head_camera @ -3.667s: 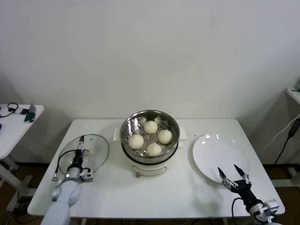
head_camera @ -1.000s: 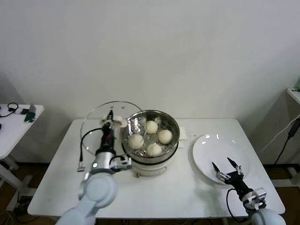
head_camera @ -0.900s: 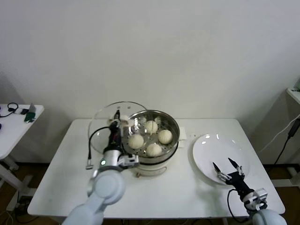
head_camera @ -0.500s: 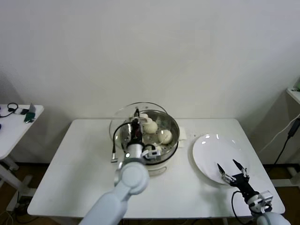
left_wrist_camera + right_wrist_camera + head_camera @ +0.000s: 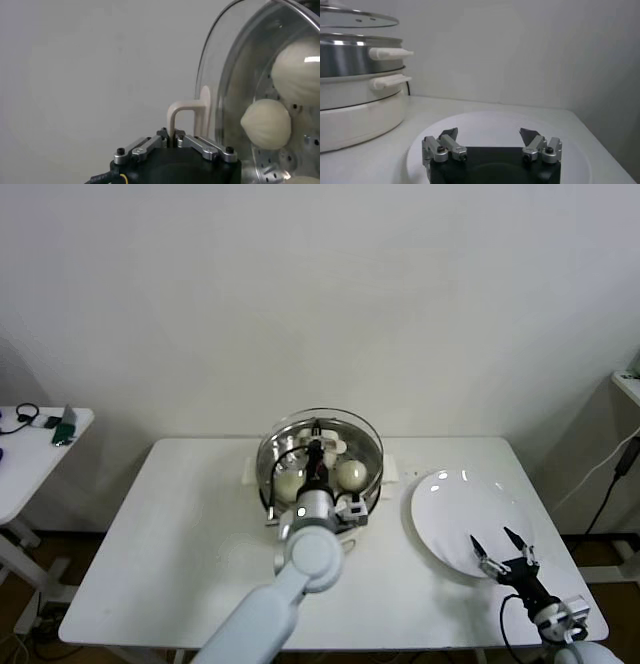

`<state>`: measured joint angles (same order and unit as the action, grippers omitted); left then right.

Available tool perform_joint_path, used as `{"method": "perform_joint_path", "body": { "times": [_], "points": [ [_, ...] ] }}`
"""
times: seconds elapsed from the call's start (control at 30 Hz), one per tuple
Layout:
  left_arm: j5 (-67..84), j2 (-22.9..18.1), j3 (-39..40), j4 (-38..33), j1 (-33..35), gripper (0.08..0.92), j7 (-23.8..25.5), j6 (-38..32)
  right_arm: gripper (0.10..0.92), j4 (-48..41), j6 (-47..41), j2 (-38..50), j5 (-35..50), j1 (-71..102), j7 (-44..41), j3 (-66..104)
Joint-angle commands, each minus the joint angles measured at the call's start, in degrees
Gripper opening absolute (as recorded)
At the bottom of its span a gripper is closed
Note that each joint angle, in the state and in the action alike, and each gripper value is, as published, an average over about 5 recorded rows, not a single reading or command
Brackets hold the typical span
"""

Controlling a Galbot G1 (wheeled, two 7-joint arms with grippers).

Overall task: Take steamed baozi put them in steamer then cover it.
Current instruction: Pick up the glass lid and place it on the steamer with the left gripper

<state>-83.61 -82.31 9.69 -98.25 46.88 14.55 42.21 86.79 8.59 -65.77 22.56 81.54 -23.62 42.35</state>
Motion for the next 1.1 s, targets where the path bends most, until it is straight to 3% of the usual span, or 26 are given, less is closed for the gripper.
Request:
{"method": "perform_joint_path", "body": {
  "times": [0.03,1.1],
  "points": [
    [-1.0,-1.5,1.1,3.0,-0.9,0.15,0.1,2.8,0.823,-0.2,0.2,-0.2,0.1,-0.1,-0.1,0.3],
    [-0.1,0.4,0.9,4.4,-0.3,0.15,-0.6,2.8,0.823,-0.9,0.5,-0.8,0.0,-0.4,-0.8,0.9]
  ]
}}
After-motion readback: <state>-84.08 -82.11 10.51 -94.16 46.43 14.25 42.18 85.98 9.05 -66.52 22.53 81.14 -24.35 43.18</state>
